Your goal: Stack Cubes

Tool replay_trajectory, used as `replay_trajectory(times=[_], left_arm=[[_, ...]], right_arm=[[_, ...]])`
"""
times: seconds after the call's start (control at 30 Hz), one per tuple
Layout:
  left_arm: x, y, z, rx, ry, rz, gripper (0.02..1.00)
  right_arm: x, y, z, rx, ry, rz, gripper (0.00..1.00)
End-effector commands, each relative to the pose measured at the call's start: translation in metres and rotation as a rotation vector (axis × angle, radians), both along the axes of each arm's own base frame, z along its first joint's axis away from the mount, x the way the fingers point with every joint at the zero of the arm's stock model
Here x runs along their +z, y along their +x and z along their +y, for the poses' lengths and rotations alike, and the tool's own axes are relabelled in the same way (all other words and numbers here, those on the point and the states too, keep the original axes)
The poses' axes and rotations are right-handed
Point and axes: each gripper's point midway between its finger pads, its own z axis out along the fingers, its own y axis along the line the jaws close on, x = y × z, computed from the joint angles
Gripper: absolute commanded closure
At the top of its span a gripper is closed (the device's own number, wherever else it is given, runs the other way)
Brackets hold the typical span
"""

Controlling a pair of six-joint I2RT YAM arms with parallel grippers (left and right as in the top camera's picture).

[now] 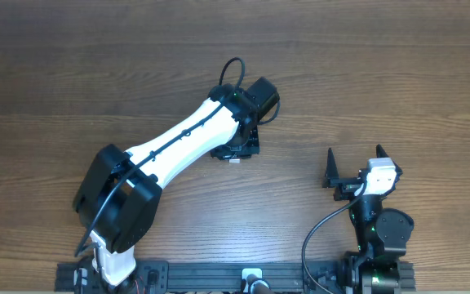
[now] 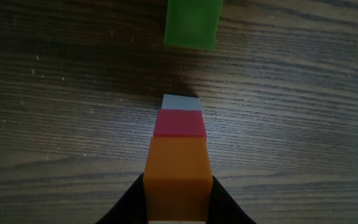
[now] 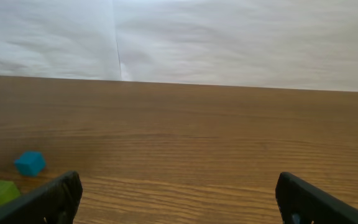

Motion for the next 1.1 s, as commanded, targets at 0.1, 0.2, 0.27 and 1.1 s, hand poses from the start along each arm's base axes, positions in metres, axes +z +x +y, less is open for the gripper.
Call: replay_trajectory(times=[0.1,0.2,0.27,1.1], left_arm=[[-0.0059,0.0031,0.0059,0.004,0.008,0.013,0.908],[-0.0059,0.0030,0.0059,0.004,0.008,0.013,0.906],[-0.0060,0.0029,0.0059,0.004,0.009,0.013,0.901],[-0.0064,0.0009,0.0044,0.000,0.004,0.020,0.853]], right_arm=[[-0.0015,-0.0001,0.0004,0.000,0.006,-0.002,0.007],[-0.0015,-0.0001,0.0003,-0.001,0.006,-0.002,0.009],[-0.0015,-0.0001,0.0003,-0.001,0.006,-0.002,0.009],[-0.0015,-0.0001,0.0003,-0.001,0.006,-0.002,0.007]])
